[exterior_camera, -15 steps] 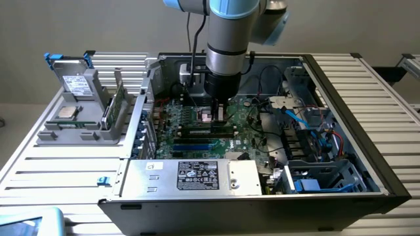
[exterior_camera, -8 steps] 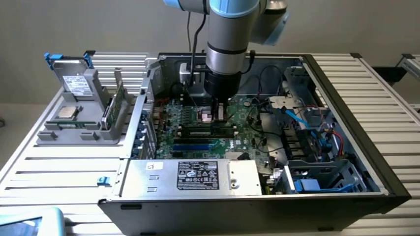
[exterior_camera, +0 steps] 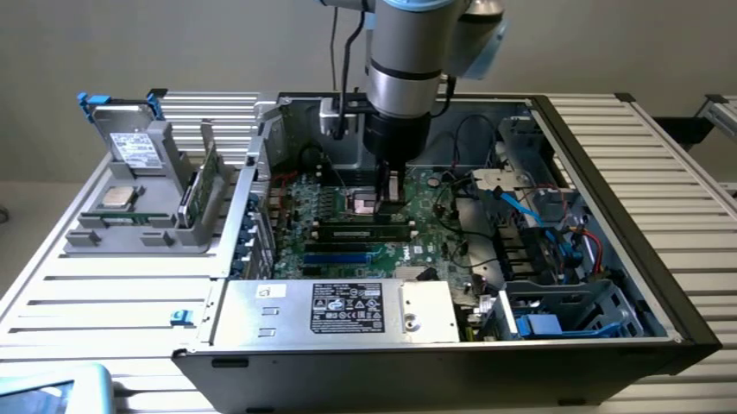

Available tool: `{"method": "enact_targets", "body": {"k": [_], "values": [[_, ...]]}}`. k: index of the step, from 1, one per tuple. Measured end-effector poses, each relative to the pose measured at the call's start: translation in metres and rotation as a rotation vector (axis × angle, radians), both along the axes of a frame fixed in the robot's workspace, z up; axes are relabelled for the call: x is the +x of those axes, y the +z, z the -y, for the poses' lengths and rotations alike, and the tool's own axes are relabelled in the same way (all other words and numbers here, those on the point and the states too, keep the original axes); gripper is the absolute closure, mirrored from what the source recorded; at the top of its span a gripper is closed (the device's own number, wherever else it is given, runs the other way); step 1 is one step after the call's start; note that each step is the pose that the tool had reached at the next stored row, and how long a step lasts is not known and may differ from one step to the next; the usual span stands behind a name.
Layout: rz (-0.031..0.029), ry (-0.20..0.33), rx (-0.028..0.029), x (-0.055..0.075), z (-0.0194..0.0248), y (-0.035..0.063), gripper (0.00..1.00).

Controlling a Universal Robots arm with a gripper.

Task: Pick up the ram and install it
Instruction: 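Insert the ram into the slot, then press down the ram until it locks into place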

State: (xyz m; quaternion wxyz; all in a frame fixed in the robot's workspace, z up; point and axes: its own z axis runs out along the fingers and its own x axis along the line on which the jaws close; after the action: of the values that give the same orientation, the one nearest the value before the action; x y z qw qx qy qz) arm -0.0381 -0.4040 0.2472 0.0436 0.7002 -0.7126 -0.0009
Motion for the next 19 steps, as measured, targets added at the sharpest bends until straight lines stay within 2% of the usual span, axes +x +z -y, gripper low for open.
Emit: {"method": "enact_targets", "body": {"k": [4,6,16,18,19], "values": [[-0.0148,0.0,0.0,0.0108,0.0005,0.0111,0.77],[-0.0233,0.0,0.0004,0.0126,0.0005,0.0121,0.77],[-0.0235,0.0,0.0001,0.0126,0.0005,0.0123,0.77],[-0.0235,0.0,0.0001,0.0126,0.0005,0.0123,0.8],[-0.0236,0.0,0.0001,0.0126,0.0005,0.0123,0.86]]}}
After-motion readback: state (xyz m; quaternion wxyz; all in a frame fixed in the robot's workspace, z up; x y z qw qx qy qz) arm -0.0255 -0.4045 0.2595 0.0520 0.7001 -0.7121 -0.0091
